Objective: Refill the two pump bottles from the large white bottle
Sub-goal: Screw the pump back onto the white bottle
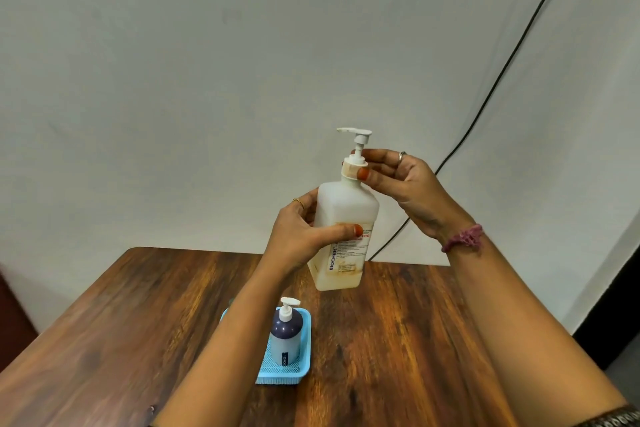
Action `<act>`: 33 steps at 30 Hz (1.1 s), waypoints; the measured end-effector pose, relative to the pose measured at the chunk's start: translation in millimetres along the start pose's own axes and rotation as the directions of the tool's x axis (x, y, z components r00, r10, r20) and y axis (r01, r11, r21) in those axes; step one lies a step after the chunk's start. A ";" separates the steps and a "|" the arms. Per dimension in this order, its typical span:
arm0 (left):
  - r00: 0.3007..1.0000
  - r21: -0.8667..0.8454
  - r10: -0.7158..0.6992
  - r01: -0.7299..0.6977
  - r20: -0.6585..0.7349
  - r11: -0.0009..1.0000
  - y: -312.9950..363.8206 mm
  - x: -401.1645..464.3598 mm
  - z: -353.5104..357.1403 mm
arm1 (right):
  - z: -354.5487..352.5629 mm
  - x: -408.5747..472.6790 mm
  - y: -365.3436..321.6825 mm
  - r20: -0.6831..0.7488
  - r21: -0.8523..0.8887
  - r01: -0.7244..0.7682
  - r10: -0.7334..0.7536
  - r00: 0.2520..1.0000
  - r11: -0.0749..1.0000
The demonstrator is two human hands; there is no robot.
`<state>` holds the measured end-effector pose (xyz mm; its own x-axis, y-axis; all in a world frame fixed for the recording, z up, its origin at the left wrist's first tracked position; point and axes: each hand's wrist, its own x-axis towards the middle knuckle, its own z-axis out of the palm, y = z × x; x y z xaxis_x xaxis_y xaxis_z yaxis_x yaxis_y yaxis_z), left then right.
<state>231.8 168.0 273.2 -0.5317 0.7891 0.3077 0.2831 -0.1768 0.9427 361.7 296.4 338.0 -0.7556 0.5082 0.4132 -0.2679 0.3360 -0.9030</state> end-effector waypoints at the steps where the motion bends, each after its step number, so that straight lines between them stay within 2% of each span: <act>1: 1.000 -0.005 0.002 -0.002 -0.003 1.000 0.0 -0.2 -0.1 | 1.3 -0.1 0.2 -0.006 -0.008 0.004 -0.004 1.000 1.000; 7: 1.000 -0.005 0.010 -0.010 -0.006 1.000 1.4 0.2 0.3 | 3.3 -0.4 3.0 -0.026 -0.049 0.004 -0.005 1.000 0.999; 14: 1.000 0.003 0.003 -0.003 0.004 1.000 0.9 -0.2 -0.3 | -1.6 -2.6 -8.2 0.135 -0.093 -0.025 0.037 0.990 0.995; 24: 1.000 0.023 0.004 -0.004 0.008 1.000 -0.9 -2.8 -0.9 | 2.0 4.0 -3.3 -0.020 -0.250 -0.038 0.035 0.999 0.968; 33: 1.000 0.020 0.009 -0.009 0.001 1.000 -0.2 -0.7 2.1 | 3.0 4.4 -4.2 -0.073 -0.230 -0.054 0.038 0.997 0.972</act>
<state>233.8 168.7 272.5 -0.5284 0.7881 0.3158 0.3034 -0.1721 0.9372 357.7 294.8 343.2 -0.7198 0.5768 0.3863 -0.0823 0.4816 -0.8725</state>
